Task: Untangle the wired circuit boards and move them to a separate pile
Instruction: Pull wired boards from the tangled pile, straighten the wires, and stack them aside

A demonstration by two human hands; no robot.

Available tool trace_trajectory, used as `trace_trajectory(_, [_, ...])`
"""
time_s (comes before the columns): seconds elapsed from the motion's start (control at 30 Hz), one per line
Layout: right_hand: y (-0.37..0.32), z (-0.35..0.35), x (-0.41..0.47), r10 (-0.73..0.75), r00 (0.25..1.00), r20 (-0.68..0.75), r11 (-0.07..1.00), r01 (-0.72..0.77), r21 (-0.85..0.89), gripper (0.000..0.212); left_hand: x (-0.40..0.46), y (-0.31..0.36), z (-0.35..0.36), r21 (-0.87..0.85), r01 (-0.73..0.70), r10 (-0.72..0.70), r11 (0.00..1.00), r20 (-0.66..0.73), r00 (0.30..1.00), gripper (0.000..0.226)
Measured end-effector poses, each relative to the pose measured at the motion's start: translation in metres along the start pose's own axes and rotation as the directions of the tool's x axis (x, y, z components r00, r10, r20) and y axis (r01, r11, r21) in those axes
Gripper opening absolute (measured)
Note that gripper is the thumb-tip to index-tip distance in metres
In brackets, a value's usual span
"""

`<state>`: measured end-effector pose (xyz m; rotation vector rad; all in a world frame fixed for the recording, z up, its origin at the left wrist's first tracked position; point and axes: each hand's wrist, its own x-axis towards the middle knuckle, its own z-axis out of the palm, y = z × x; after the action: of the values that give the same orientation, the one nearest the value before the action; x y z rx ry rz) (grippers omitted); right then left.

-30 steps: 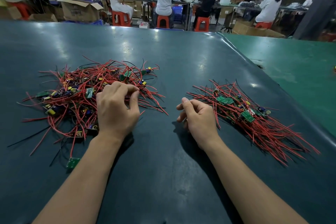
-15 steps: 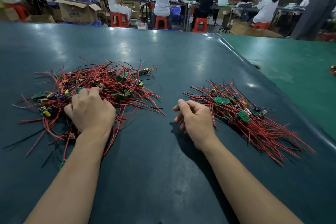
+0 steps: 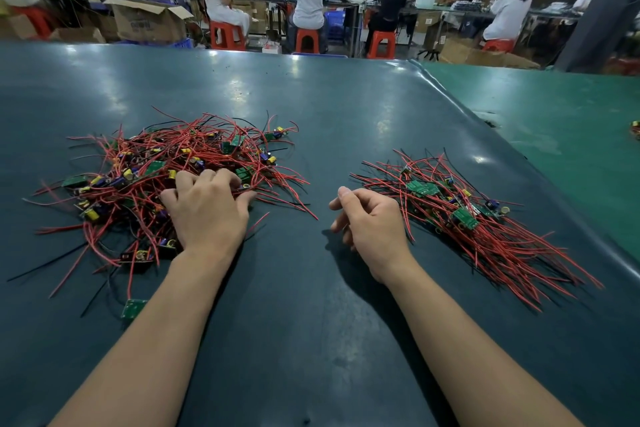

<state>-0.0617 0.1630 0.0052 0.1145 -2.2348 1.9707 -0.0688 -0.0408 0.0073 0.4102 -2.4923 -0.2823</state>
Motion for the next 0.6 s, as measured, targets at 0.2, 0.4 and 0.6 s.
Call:
trace_trajectory(0.2, [0.000,0.000,0.000,-0.008,1.000,0.010,1.000,0.008,-0.027,0.032,-0.017,0.018,-0.007,0.068,-0.048,0.044,0.997,0.054,0.998,0.033])
trace_trajectory(0.4, [-0.006,0.001,-0.002,-0.014,0.991,0.130,0.990,-0.005,0.142,0.028,-0.031,0.041,-0.016,-0.156,-0.466,0.403,0.871,-0.317,0.858,0.019])
trace_trajectory(0.6, [-0.008,-0.002,0.001,-0.041,0.996,0.075,0.942,0.014,0.336,0.011,-0.034,0.051,-0.007,-0.306,-0.642,0.537,0.703,-0.363,0.761,0.030])
